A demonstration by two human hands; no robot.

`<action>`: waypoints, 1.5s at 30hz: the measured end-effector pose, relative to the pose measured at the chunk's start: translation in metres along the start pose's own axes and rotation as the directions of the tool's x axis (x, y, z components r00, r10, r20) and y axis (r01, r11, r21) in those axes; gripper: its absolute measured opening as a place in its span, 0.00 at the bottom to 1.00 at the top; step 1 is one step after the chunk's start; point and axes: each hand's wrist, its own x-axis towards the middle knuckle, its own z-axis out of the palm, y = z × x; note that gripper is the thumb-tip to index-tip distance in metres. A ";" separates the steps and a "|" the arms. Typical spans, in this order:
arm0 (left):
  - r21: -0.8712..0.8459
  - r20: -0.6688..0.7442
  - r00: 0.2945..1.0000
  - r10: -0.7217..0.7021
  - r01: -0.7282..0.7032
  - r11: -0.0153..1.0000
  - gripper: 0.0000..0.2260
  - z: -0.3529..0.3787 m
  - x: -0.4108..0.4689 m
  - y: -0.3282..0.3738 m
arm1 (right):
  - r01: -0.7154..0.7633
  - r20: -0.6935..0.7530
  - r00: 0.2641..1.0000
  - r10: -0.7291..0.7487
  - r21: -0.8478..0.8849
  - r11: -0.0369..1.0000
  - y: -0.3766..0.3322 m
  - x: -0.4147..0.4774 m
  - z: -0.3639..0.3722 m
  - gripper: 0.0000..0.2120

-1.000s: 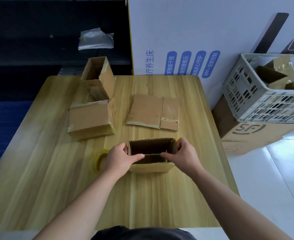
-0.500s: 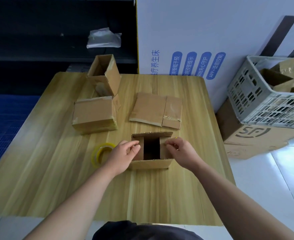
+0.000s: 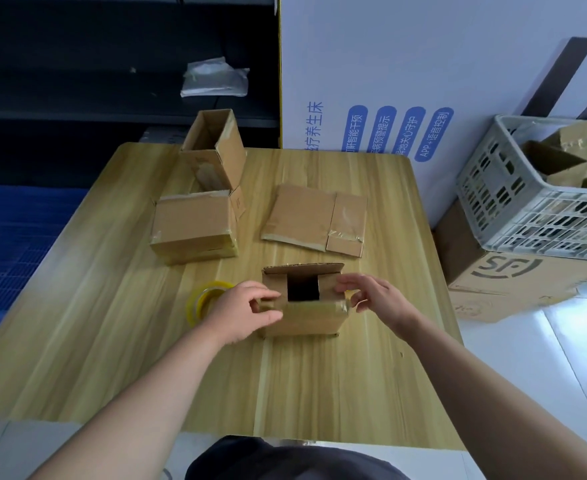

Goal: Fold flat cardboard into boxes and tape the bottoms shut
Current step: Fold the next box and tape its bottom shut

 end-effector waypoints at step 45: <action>0.034 -0.122 0.954 -0.275 0.281 0.959 0.18 0.000 0.002 -0.075 | 0.346 0.104 0.888 -0.447 -0.792 0.503 0.029 0.022 0.068 0.21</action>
